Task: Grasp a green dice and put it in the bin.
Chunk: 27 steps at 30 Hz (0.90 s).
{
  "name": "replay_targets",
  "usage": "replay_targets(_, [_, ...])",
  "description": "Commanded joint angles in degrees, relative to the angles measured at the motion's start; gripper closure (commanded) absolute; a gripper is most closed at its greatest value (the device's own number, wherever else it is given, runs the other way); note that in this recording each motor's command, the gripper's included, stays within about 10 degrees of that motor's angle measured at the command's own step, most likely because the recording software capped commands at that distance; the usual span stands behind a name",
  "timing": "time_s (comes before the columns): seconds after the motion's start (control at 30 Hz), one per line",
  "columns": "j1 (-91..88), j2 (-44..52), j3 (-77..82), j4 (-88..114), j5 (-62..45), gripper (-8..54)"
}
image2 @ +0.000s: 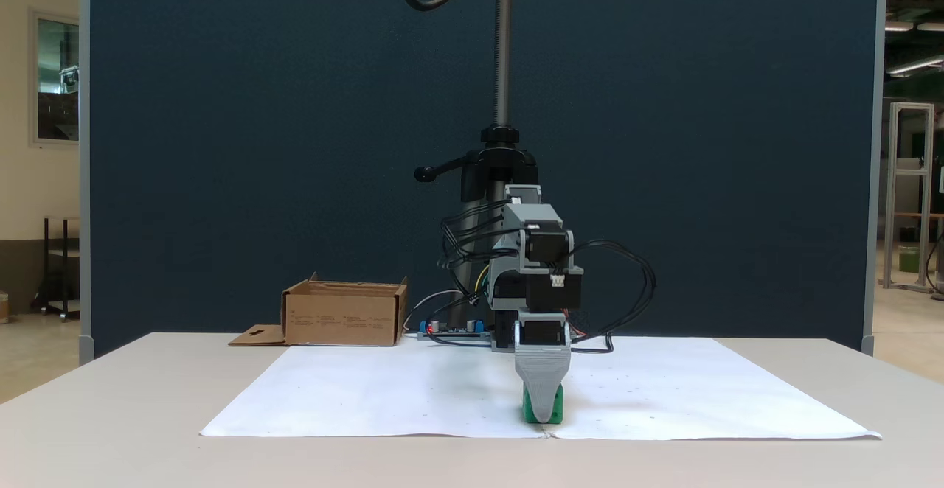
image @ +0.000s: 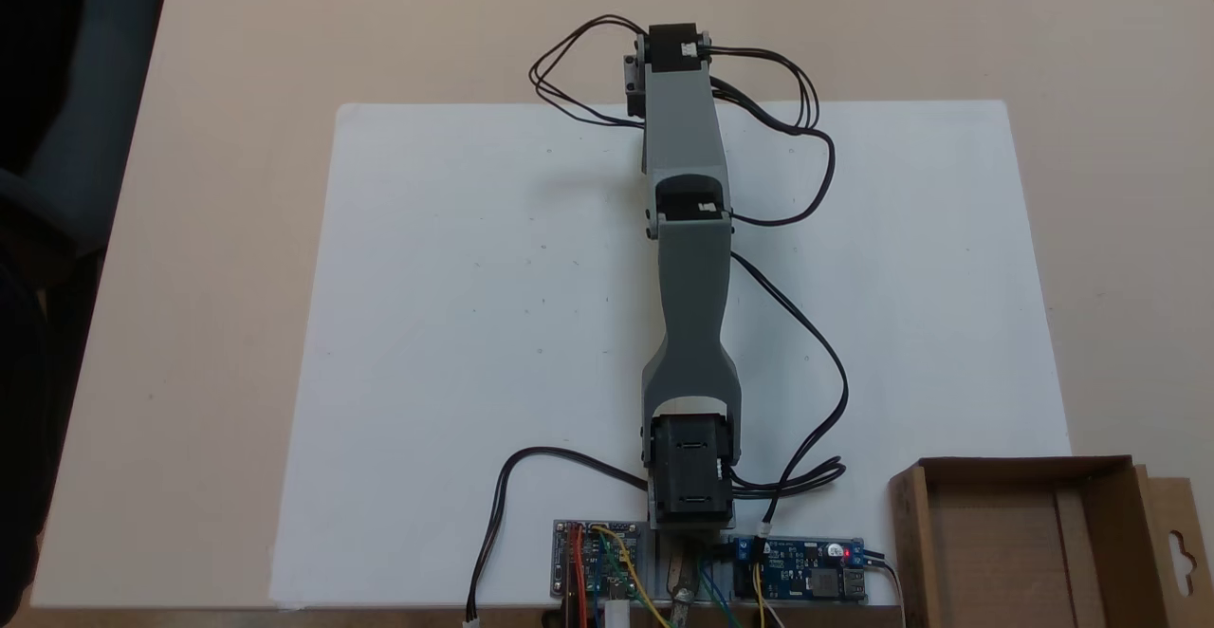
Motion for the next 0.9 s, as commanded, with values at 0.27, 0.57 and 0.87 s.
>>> replay_targets(0.27, [0.35, 0.26, -2.11, -1.41, -2.72, 13.7])
replay_targets(0.57, [0.35, 0.09, -2.11, -1.58, -2.81, 13.8])
replay_targets(0.87, [0.88, 0.09, -2.11, -2.37, -2.9, 13.8])
